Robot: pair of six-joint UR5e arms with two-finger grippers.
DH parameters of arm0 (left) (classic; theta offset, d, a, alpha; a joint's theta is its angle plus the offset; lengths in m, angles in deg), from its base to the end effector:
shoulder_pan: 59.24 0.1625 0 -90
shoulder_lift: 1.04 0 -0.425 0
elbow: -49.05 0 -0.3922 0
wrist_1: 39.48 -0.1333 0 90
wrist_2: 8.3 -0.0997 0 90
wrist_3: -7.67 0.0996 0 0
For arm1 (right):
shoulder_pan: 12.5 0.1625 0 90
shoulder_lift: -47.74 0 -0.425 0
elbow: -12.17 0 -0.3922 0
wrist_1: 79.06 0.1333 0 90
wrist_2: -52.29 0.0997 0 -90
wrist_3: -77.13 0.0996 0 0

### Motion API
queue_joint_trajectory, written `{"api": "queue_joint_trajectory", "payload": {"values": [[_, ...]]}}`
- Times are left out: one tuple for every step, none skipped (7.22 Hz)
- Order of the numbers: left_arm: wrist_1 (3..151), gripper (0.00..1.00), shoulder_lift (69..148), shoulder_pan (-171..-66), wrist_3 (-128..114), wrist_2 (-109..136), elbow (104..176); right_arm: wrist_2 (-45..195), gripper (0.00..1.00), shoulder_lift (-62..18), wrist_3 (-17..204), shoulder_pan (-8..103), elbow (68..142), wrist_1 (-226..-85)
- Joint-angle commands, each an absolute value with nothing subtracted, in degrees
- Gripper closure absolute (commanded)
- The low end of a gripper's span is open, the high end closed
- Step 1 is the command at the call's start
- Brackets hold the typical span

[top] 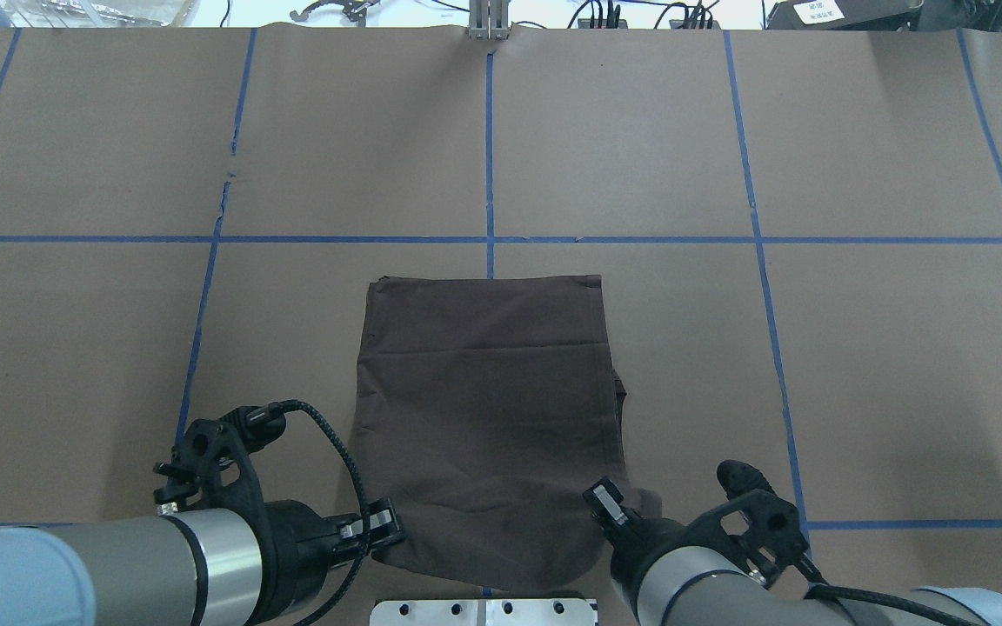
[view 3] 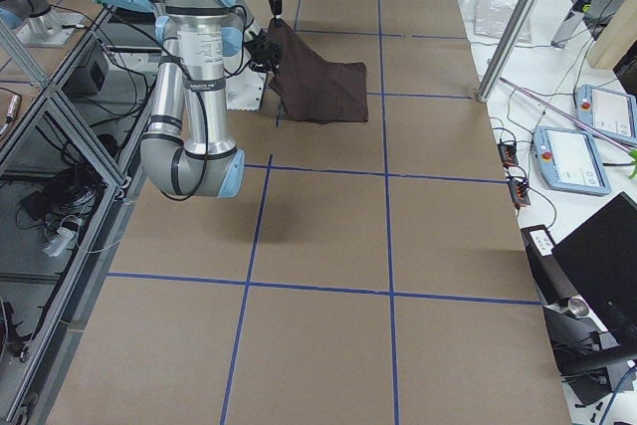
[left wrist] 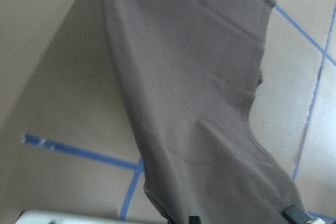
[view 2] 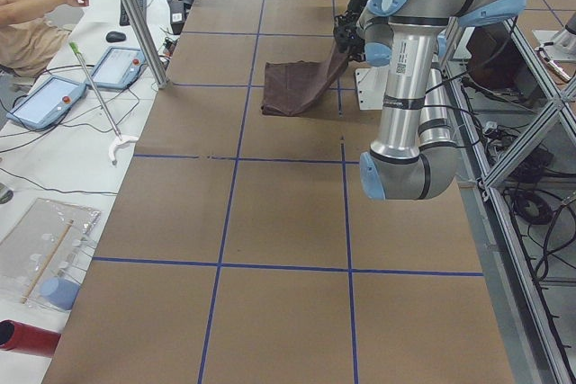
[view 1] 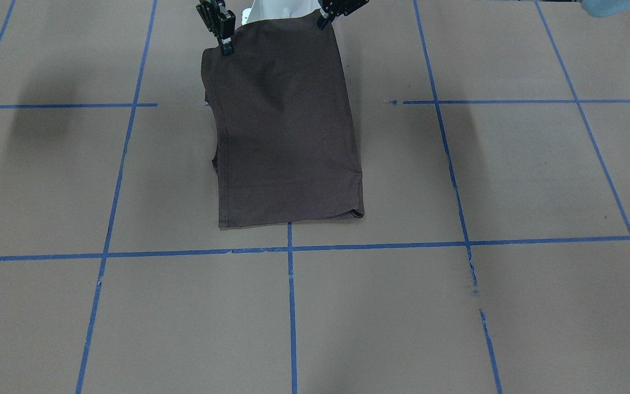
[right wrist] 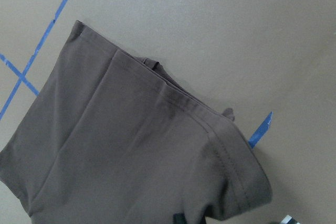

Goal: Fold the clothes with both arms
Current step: 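Lift the near edge with both grippers and fold it away from the robot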

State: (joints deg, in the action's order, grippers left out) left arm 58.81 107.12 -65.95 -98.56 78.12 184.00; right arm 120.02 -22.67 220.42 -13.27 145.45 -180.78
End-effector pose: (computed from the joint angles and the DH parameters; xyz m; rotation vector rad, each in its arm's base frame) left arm 0.4166 -0.1895 0.1538 -0.0497 1.2551 -0.3857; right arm -0.4579 -0.1649 0.1940 -0.0813 -0.9950 1.0165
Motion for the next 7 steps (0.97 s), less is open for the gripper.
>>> {"api": "queue_joint_trajectory", "payload": {"values": [[58.26, 1.00, 110.48, -72.83, -92.04, 79.41, 178.63, 120.40, 1.00, -15.57, 215.07, -5.77, 137.08, -180.66], [58.26, 1.00, 112.93, -77.39, -88.95, 82.81, 174.60, 121.97, 1.00, -14.93, 212.77, -1.90, 136.10, -180.66], [58.87, 1.00, 114.61, -79.87, -87.36, 83.45, 170.38, 125.29, 1.00, -12.23, 210.92, 1.71, 132.44, -180.57], [59.05, 1.00, 116.02, -81.90, -85.77, 83.46, 167.73, 125.76, 1.00, -8.63, 210.20, 4.27, 126.31, -180.31], [59.31, 1.00, 116.47, -83.31, -85.41, 83.46, 165.27, 126.20, 1.00, -7.03, 209.94, 5.60, 119.90, -174.13], [61.23, 1.00, 116.73, -84.28, -85.32, 83.37, 162.28, 126.21, 1.00, -6.75, 209.41, 6.39, 113.65, -167.54], [63.51, 1.00, 117.00, -85.34, -84.80, 83.37, 158.86, 126.29, 1.00, -6.32, 208.45, 7.36, 110.11, -164.26]]}}
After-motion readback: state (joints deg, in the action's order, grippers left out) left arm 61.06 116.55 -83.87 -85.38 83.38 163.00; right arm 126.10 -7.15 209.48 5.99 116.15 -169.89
